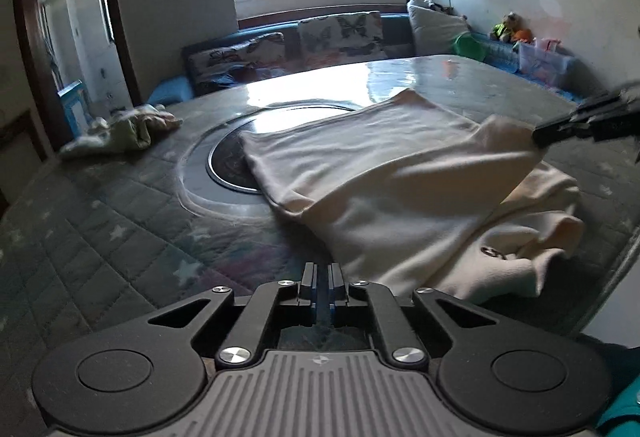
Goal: Fold clothes
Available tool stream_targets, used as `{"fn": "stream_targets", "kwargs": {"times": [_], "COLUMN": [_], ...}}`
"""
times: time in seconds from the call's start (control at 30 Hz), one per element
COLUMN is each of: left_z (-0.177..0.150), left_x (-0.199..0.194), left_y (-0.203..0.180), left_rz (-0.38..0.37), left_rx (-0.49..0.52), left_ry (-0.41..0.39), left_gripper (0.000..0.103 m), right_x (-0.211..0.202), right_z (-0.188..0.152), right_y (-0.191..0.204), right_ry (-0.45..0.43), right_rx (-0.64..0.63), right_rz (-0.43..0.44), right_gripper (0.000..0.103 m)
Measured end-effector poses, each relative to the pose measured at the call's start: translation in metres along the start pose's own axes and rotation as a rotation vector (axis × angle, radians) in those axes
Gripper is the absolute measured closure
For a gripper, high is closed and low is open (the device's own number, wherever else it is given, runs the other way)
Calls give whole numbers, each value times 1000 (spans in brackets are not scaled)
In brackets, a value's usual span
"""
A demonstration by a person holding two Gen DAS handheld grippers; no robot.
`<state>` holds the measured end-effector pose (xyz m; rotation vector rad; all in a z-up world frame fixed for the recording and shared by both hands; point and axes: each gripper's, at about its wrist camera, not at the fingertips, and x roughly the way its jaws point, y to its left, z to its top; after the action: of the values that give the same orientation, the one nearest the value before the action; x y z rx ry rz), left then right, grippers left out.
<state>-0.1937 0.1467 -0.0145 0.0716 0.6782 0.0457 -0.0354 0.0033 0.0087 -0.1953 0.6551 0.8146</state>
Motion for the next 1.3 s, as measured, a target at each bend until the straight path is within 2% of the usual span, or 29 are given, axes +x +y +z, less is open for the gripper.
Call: {"fn": "stream_targets", "kwargs": {"times": [0.1,0.17,0.27,0.37,0.5,0.53,0.57,0.63,0.77,0.83,0.93,1.03,1.17,1.23,1.3], "left_z": [1,2,3,1,-2,-2,-2,-2,2,3,-2,-5,-1,1,1], "left_x": [-4,-5,-1,4,12,13,14,15,0,-9,-9,-6,-9,-6,1], "left_y": [-8,-17,-29,-35,-39,-39,-38,-36,-22,-12,-1,3,-15,-25,-36], "left_rz": [-53,-87,-109,-119,-98,-95,-91,-80,-34,-4,31,-2,-65,-91,-80], "left_rx": [39,83,144,182,220,217,214,202,148,114,74,33,111,152,194], "left_ry": [-16,-29,-29,-16,-2,-3,-3,-11,-54,-73,-50,-16,-56,-63,-57], "left_gripper": [92,86,76,73,73,76,87,94,100,100,100,97,81,78,78], "right_x": [8,12,17,18,19,21,23,27,24,15,10,15,16,17,20], "right_z": [-4,-3,-2,-3,-5,-7,-8,-9,-8,-5,-6,-12,-10,-9,-9], "right_y": [-7,-8,-6,-6,-8,-9,-9,-10,-10,-8,-6,-7,-12,-12,-11], "right_ry": [15,15,19,25,40,46,51,56,45,30,32,53,42,43,50], "right_rx": [24,25,14,13,21,24,26,32,38,32,30,36,70,56,47], "right_rz": [-25,-28,-24,-15,-2,0,1,0,9,19,32,28,33,30,28], "right_gripper": [98,98,98,96,93,93,93,93,97,98,98,95,91,82,82]}}
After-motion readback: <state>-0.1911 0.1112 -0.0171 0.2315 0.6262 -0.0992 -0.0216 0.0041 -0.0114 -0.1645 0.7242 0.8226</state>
